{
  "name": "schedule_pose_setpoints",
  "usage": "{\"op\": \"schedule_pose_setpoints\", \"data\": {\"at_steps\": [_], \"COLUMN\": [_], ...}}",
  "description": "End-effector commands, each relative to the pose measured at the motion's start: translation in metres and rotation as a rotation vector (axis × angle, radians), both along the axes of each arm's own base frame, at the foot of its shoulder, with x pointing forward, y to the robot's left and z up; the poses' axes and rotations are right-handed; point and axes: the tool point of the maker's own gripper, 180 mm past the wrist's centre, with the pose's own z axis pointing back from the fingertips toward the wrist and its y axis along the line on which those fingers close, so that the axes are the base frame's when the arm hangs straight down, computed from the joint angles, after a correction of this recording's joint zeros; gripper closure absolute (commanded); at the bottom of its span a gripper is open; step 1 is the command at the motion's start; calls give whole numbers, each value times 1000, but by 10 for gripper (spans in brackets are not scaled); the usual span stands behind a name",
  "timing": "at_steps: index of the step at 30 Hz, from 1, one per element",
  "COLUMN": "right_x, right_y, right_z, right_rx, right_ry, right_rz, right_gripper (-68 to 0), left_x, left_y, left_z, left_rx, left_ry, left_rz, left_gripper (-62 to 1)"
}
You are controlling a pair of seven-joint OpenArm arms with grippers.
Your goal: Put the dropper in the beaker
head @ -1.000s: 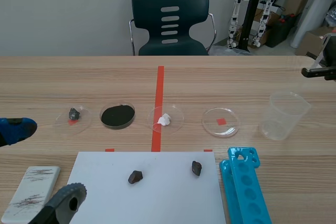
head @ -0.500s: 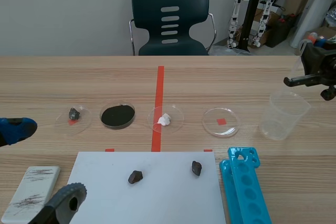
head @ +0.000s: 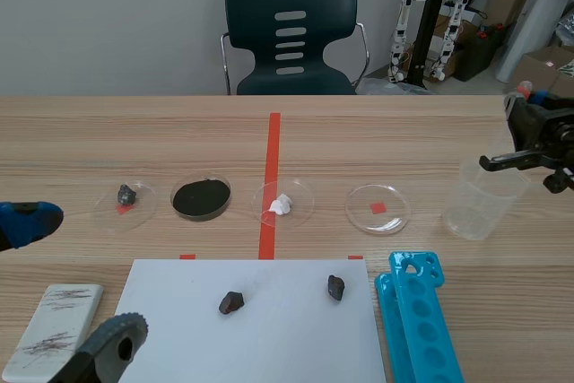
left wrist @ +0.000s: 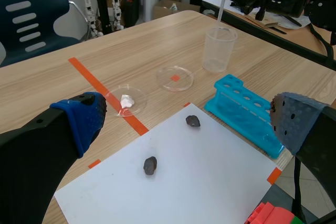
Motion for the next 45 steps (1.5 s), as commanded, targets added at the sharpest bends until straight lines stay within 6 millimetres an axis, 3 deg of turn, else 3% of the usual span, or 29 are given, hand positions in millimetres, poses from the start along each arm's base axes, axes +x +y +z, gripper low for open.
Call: {"op": "schedule_pose_setpoints", "data": {"at_steps": [1,17,35,38,45], "right_x": [4,19,15,15,14], "right_y": [-4,-7,-6,-6,-6], "right_z": [2,-24,-44,-44,-42], "right_rx": [5,0,-10,-16,-11], "right_ry": [-19,9,56,57,45], "right_rz": [-9,-17,-13,-11,-11], "right_gripper": [-35,-35,-41,-108,-384], "left_x": [2,2,2,2,2], "left_y": [-3,-3,-3,-3,-3], "left_z": [12,12,12,12,12], "left_rx": [-31,-31,-31,-31,-31], "left_ry": [-33,-32,-32,-32,-32], "left_rz": [-2,-2,-2,-2,-2], "left_gripper": [-623,-623,-623,-623,-623]}}
